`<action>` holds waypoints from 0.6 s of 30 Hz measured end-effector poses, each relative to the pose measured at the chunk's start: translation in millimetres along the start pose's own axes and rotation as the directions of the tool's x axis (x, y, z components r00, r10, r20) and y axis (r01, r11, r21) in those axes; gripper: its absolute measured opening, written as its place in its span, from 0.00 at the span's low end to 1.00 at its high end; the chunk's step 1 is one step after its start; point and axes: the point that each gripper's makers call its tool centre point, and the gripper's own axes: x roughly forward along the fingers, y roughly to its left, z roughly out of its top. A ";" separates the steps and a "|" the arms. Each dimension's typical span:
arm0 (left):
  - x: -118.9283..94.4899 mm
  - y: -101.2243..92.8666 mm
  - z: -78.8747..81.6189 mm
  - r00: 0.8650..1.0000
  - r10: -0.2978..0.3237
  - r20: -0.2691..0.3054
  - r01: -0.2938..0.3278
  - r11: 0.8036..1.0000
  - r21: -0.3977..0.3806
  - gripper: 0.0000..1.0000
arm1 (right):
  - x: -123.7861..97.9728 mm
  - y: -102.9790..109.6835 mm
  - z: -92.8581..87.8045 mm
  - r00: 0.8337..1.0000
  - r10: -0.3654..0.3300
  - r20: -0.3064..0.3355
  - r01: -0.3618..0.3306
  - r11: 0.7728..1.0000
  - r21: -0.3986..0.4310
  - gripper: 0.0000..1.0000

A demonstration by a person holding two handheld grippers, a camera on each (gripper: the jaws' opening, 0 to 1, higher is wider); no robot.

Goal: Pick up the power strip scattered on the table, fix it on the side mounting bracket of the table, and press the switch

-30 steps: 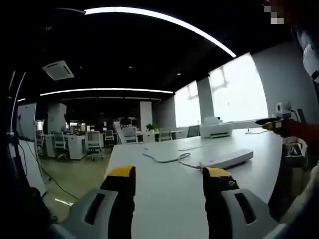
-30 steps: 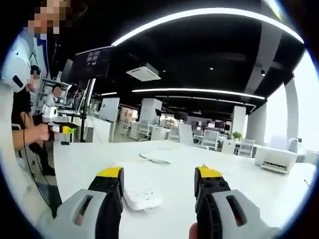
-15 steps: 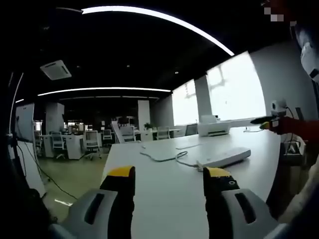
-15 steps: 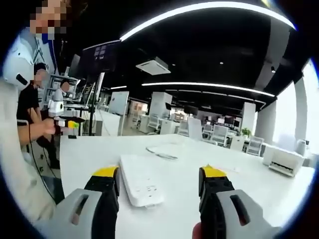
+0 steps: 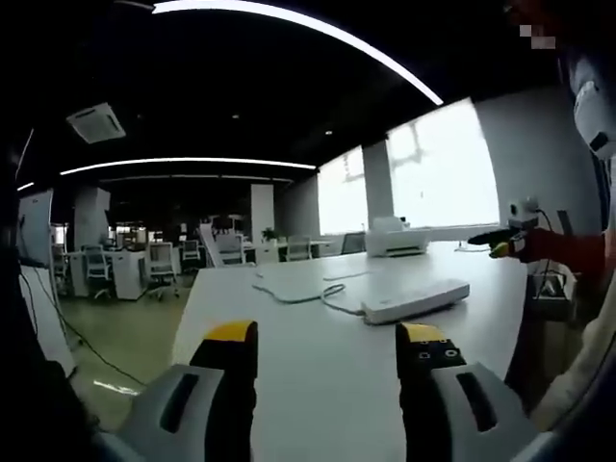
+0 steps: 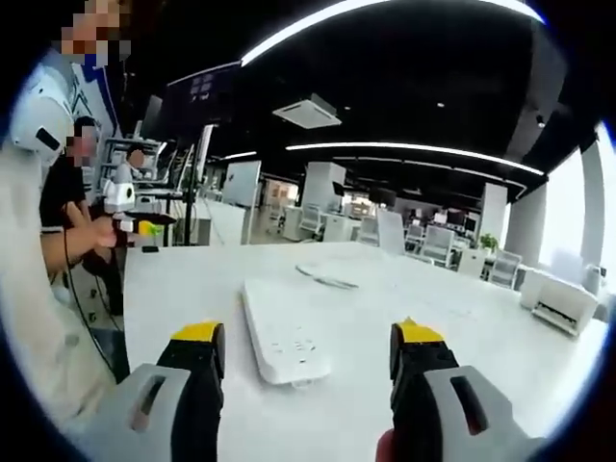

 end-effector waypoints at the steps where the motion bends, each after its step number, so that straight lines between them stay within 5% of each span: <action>1: 0.5 -1.0 -0.4 1.000 -0.007 -0.001 0.007 1.000 -0.006 0.62 | 0.9 0.3 -0.3 1.000 0.005 -0.003 -0.005 1.000 0.000 0.67; 18: 6.3 -15.9 -8.8 0.996 -0.084 -0.029 0.082 0.995 -0.059 0.62 | 17.1 8.5 -18.3 0.996 0.078 -0.043 -0.076 0.996 0.037 0.70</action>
